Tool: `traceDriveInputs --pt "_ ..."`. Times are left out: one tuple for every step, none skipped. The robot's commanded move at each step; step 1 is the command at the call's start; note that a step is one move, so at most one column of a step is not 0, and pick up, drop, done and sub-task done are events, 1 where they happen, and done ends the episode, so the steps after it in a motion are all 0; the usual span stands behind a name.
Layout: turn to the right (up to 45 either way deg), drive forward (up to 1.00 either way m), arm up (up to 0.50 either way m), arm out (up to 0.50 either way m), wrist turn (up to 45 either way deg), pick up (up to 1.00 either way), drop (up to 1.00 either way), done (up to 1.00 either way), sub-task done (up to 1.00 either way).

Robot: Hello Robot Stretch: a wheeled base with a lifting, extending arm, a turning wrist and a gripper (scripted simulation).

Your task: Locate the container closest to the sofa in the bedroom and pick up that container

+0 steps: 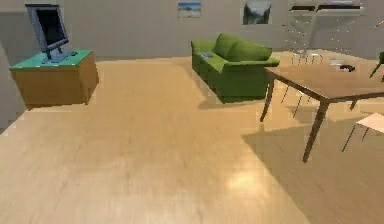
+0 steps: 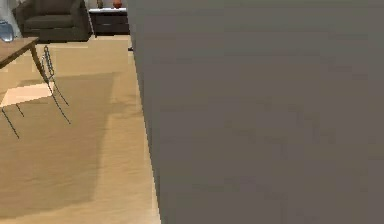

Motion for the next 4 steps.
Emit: traceDriveInputs --pt "0.0 1.0 0.0 0.0 0.0 0.0 0.0 0.0 0.0" --pt "0.0 1.0 0.0 0.0 0.0 0.0 0.0 0.0 0.0" --pt "-3.0 0.0 0.0 0.0 0.0 0.0 0.0 0.0 0.0" --pt "0.0 0.65 0.0 0.0 0.0 0.0 0.0 0.0 0.0"
